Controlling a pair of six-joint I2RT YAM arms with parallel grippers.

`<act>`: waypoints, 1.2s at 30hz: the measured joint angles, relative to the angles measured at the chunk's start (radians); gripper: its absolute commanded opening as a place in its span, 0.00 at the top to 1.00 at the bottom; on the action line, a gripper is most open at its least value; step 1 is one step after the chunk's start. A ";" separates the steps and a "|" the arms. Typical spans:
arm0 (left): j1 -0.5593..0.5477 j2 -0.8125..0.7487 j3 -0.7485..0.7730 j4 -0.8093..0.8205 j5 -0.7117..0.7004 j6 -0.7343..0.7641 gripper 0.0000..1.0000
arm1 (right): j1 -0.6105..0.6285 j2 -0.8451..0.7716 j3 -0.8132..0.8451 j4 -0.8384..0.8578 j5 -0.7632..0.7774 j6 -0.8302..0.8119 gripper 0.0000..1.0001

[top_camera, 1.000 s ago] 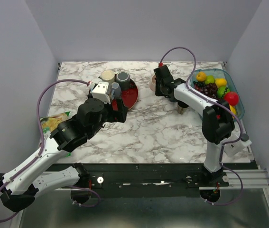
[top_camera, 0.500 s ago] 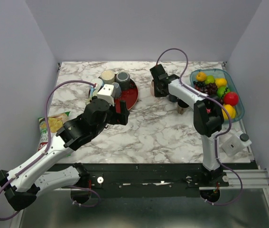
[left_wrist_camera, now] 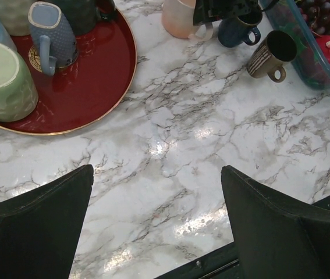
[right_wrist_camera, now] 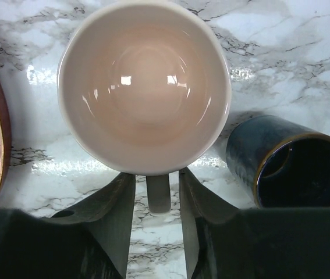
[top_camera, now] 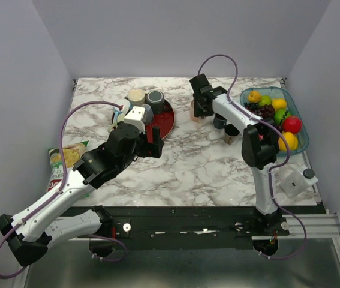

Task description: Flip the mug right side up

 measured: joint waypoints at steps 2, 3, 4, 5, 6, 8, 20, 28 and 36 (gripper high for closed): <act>0.004 0.000 -0.002 0.000 0.002 0.000 0.01 | 0.000 0.002 0.006 -0.003 0.000 0.000 0.41; 0.006 0.000 -0.003 0.000 0.002 0.000 0.01 | -0.002 0.002 0.007 -0.005 0.000 0.001 0.38; 0.009 0.000 -0.005 0.000 0.003 0.000 0.01 | -0.002 0.002 0.007 -0.007 -0.001 0.000 0.31; 0.011 0.000 -0.006 0.000 0.003 0.000 0.01 | -0.002 0.002 0.007 -0.007 -0.001 0.002 0.29; 0.013 0.000 -0.007 0.000 0.003 0.000 0.01 | -0.003 0.002 0.007 -0.008 -0.002 0.003 0.27; 0.019 0.002 -0.007 0.000 0.004 0.000 0.01 | -0.003 -0.003 0.003 -0.005 -0.005 0.002 0.21; 0.091 0.183 0.043 0.051 0.005 0.082 0.01 | -0.003 -0.476 -0.381 0.131 -0.105 0.032 0.00; 0.214 0.508 0.280 0.135 0.022 0.206 0.01 | -0.003 -0.935 -0.752 0.243 -0.222 0.073 0.00; 0.371 0.855 0.486 0.177 0.141 0.387 0.04 | -0.003 -1.110 -0.866 0.273 -0.310 0.090 0.03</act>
